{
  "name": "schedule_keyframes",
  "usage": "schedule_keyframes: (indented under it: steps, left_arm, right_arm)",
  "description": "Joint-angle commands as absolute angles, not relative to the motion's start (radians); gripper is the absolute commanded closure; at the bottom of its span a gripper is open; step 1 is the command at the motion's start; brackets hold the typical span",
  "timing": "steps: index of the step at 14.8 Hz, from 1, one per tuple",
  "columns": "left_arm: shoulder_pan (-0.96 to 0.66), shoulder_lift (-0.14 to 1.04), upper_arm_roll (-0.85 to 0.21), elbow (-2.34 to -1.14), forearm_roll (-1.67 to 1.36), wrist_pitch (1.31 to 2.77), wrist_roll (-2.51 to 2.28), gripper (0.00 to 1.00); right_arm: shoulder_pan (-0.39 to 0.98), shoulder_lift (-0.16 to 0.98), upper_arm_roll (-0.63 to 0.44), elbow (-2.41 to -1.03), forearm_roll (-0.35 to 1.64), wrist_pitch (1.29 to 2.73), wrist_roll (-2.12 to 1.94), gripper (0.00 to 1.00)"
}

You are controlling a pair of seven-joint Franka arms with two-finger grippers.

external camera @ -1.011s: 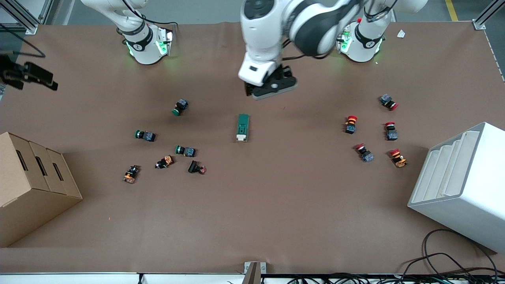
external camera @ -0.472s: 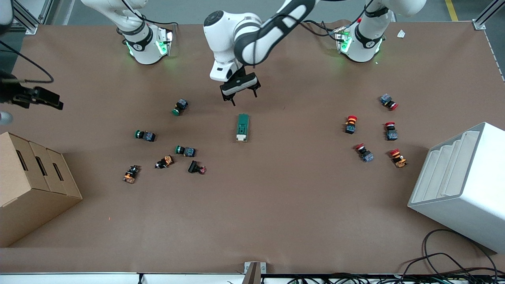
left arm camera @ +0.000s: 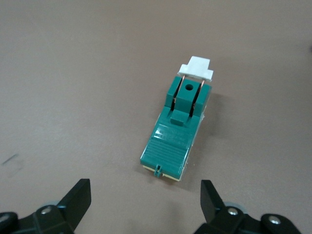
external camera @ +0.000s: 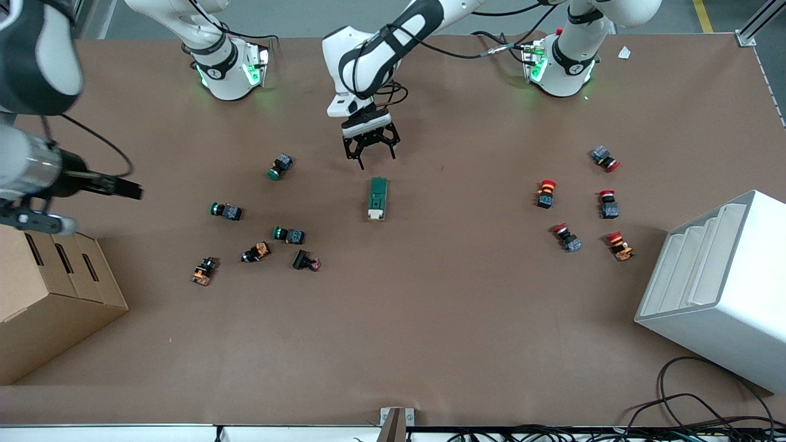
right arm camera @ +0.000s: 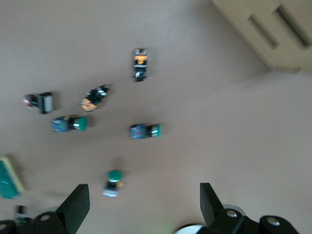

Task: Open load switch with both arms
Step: 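Reach the right gripper down to the switch's white lever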

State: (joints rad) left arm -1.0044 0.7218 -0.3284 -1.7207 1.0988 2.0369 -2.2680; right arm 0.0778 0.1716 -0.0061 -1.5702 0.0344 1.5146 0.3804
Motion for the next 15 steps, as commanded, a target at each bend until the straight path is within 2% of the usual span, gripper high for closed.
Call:
schedule_keyframes:
  steps: [1, 6, 9, 15]
  left_arm:
    - [-1.014, 0.698, -0.327, -1.822, 1.283, 2.048, -2.426, 0.01]
    - [-1.014, 0.729, -0.327, -1.868, 1.569, 2.060, -2.621, 0.01]
    - [-1.014, 0.755, -0.325, -1.871, 1.684, 2.060, -2.634, 0.01]
    - [-1.011, 0.792, -0.322, -1.871, 1.758, 2.059, -2.622, 0.01]
  right_arm:
    - [0.187, 0.227, -0.008, -1.568, 0.077, 1.555, 0.645, 0.00]
    - [0.398, 0.368, -0.008, -1.562, 0.144, 1.702, 1.175, 0.00]
    - [0.474, 0.464, -0.008, -1.555, 0.196, 1.801, 1.418, 0.00]
    - [0.607, 0.698, -0.008, -1.402, 0.196, 1.896, 1.787, 0.00]
